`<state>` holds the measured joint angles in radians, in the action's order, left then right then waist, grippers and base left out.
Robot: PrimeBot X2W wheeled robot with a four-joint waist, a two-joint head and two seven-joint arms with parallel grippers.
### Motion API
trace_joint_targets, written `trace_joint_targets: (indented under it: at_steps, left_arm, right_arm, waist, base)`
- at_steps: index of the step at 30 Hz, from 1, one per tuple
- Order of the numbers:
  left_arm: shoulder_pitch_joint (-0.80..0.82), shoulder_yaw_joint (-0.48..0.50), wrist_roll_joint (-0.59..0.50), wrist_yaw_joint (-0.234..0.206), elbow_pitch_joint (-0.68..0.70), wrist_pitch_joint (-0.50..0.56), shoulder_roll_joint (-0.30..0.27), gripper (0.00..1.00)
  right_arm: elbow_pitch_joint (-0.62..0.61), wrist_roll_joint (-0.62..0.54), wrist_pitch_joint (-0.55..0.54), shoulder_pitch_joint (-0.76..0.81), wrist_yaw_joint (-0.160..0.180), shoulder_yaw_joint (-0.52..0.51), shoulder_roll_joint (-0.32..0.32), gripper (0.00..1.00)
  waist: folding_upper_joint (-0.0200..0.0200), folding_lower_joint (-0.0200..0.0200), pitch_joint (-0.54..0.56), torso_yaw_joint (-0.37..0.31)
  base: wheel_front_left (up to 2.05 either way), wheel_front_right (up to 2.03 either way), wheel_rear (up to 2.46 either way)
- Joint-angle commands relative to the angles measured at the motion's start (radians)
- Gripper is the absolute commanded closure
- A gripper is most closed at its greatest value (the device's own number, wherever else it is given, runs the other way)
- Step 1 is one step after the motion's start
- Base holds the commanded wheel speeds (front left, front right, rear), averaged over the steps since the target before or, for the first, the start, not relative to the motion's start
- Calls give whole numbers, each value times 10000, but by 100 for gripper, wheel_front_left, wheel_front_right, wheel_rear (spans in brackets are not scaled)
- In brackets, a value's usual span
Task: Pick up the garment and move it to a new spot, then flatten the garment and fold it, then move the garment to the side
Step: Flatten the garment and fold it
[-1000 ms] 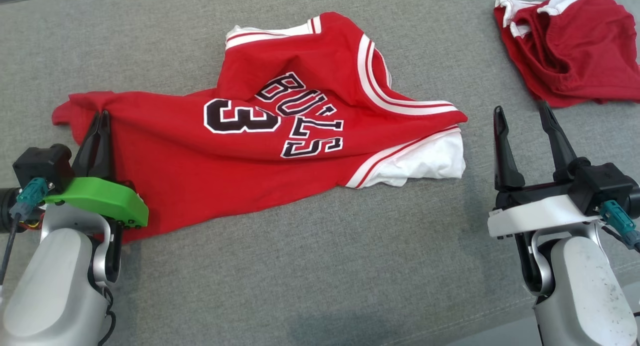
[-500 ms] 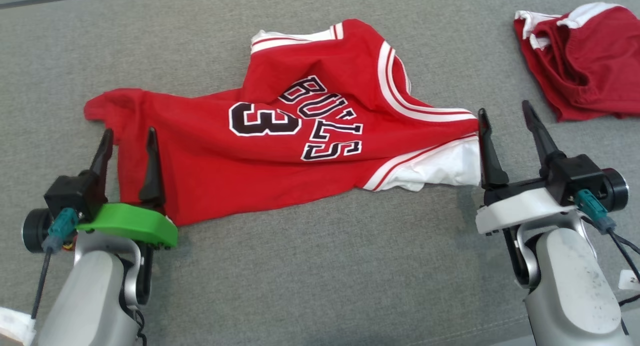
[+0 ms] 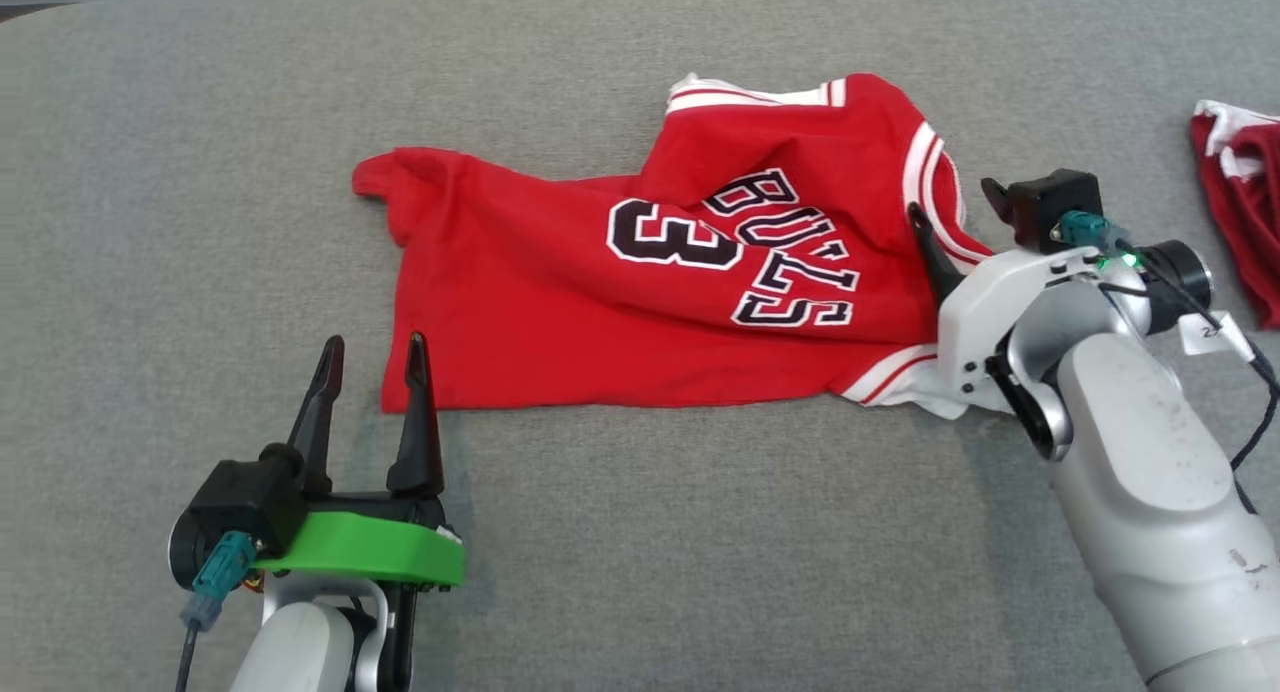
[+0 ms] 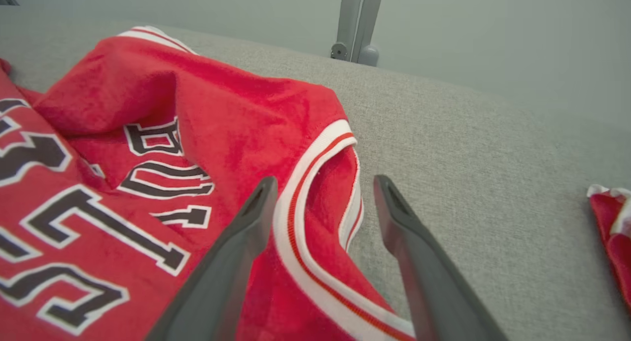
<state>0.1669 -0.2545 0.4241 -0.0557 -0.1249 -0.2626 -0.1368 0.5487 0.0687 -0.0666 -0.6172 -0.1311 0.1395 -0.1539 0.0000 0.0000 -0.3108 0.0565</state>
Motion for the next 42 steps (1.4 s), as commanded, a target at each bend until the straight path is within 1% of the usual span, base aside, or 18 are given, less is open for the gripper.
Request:
trace_joint_targets:
  at_steps: [1,5,7,8,9,10,12,15,21,25,29,34,35,36,37,42]
  left_arm:
    - [-137,88,-133,78,49,-23,76,0]
    - [-253,243,-351,196,117,-16,260,0]
    - [-302,369,-402,249,168,-16,349,0]
    - [-319,426,-441,289,182,-14,391,0]
    - [-331,463,-484,314,197,-14,435,0]
    - [-338,516,-520,354,211,-14,462,0]
    - [-327,612,-593,405,270,-16,519,0]
    - [-288,751,-706,498,362,-15,601,0]
    - [-37,911,-922,695,515,-15,763,0]
    - [150,817,-925,817,547,-15,818,0]
    - [321,746,-866,862,622,-15,857,0]
    - [388,551,-637,749,647,-15,864,0]
    - [403,527,-590,717,653,-15,865,0]
    - [416,517,-572,694,654,-15,866,0]
    - [417,502,-555,669,633,-15,867,0]
    - [398,548,-676,703,584,-15,864,0]
  right_arm:
    - [363,-33,-281,-241,7,-5,-254,0]
    - [1237,-165,-1047,-664,6,-26,-459,0]
    - [1580,146,-1349,-844,6,66,-476,0]
    - [1718,338,-1487,-928,6,112,-480,51]
    - [1849,465,-1630,-1003,6,190,-522,78]
    - [1919,591,-1714,-1098,6,283,-567,100]
    - [1939,843,-1676,-1365,6,357,-679,100]
    - [1793,934,-1341,-1881,7,412,-808,100]
    - [2025,791,-953,-3211,6,36,-839,100]
    - [2450,192,-626,-4167,7,-535,-1022,100]
    - [3059,-773,-357,-4937,7,-1213,-1307,100]
    - [3797,-1675,-176,-5381,7,-1776,-1194,100]
    - [3890,-1795,-59,-5455,7,-1845,-1184,82]
    - [3990,-1867,74,-5487,7,-1904,-1154,55]
    - [4092,-1947,261,-5505,7,-1963,-1112,0]
    - [4395,-1973,1125,-5587,6,-2111,-811,0]
  waist:
    - [0,0,30,642]
    - [0,0,8,945]
    - [0,0,-11,1044]
    - [0,0,-24,1078]
    - [0,0,-40,1116]
    - [0,0,-55,1137]
    - [0,0,-123,1179]
    - [0,0,-274,1216]
    - [0,0,-685,1405]
    - [0,0,-1025,1723]
    - [0,0,-1327,2107]
    - [0,0,-1523,2366]
    - [0,0,-1543,2376]
    - [0,0,-1558,2368]
    - [0,0,-1564,2333]
    - [0,0,-1482,1976]
  base:
    - [0,0,0]
    - [0,0,0]
    - [0,0,0]
    - [0,0,0]
    - [0,0,0]
    - [0,0,0]
    - [0,0,0]
    - [0,0,0]
    - [0,0,0]
    - [0,0,0]
    - [0,0,0]
    - [0,0,0]
    - [0,0,0]
    - [0,0,0]
    - [0,0,0]
    - [0,0,0]
